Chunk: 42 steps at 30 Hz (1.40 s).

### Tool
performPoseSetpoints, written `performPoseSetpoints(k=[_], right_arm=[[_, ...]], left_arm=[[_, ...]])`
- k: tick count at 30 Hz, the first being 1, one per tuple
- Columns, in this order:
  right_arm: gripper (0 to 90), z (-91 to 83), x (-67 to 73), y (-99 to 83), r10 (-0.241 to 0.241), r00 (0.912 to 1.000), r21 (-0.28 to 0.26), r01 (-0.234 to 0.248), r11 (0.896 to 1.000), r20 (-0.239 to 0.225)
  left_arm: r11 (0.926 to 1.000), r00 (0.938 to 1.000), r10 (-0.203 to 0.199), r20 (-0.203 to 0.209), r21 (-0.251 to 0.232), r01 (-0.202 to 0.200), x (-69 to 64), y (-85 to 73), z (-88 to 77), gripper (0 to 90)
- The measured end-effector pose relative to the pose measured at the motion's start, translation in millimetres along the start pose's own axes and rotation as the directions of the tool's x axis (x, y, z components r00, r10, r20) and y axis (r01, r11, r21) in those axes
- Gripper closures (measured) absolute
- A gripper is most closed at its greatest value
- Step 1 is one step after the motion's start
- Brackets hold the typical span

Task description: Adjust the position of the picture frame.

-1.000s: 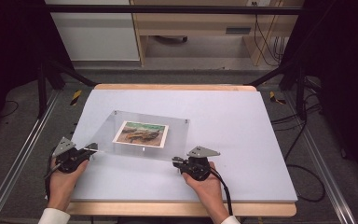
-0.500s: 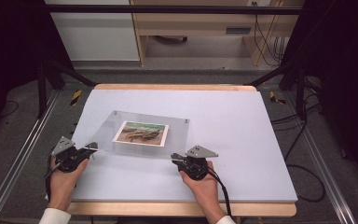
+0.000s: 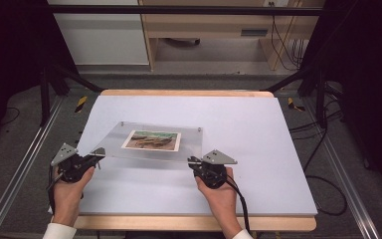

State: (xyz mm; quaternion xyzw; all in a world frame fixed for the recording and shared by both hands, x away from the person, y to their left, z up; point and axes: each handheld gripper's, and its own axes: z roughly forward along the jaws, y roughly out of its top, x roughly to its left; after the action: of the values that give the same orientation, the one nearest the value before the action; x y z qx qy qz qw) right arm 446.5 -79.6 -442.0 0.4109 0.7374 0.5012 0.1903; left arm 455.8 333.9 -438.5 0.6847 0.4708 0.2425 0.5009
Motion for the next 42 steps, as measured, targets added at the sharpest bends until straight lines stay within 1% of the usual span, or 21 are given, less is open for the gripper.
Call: performPoseSetpoints(k=[4,8,10,12,16,25,34,38,40,42], right_arm=[[81.7,-9.8,-6.8,7.9,-0.001,1.0,-0.021,0.001,1.0,0.009],[82.1,-18.8,-13.6,13.5,0.003,0.9998,-0.035,-0.002,0.999,0.017],[82.1,-21.3,-15.5,14.6,0.001,0.9998,-0.037,-0.001,0.999,0.019],[82.2,-26.2,-19.1,16.8,0.002,0.9997,-0.047,-0.001,0.999,0.025],[82.3,-32.3,-24.7,18.9,-0.004,0.9994,-0.058,0.006,0.998,0.033],[82.4,-38.6,-32.2,20.2,0.006,0.9992,-0.063,-0.004,0.998,0.039],[82.5,-42.7,-37.1,20.0,0.015,0.9986,-0.064,-0.012,0.998,0.051],[82.5,-47.6,-40.6,19.8,0.023,0.9981,-0.067,-0.019,0.998,0.057],[82.5,-49.2,-42.1,19.7,0.027,0.9978,-0.07,-0.022,0.997,0.061],[82.6,-53.7,-46.3,19.7,0.038,0.997,-0.076,-0.033,0.997,0.067]], left_arm=[[0.9999,0.9999,-0.01,-0.001,-0.004,0.01,-11.9,4.6,-3.9,84.2],[0.9998,0.9999,-0.014,0.004,-0.017,0.014,-21.8,7.8,-4.2,84.2],[0.9997,0.9999,-0.012,0.004,-0.02,0.012,-23.6,8.6,-4.3,84.2],[0.9993,1.0,-0.005,0.006,-0.036,0.006,-31.2,11.5,-4.7,84.2],[0.9987,1.0,-0.001,0.008,-0.051,0.001,-38.8,13.8,-4.9,84.1],[0.9981,1.0,-0.001,0.01,-0.062,0.001,-47.6,15.5,-3.6,84.1],[0.9977,1.0,-0.001,0.002,-0.068,0.001,-55.9,16.2,-0.8,84.0],[0.9971,1.0,0.001,0.004,-0.076,0.0,-62.6,18.7,1.8,84.1],[0.9969,1.0,0.001,0.005,-0.078,-0.001,-63.9,19.6,2.6,84.0],[0.9961,0.9999,0.009,0.008,-0.087,-0.008,-69.6,23.6,7.2,84.1]])
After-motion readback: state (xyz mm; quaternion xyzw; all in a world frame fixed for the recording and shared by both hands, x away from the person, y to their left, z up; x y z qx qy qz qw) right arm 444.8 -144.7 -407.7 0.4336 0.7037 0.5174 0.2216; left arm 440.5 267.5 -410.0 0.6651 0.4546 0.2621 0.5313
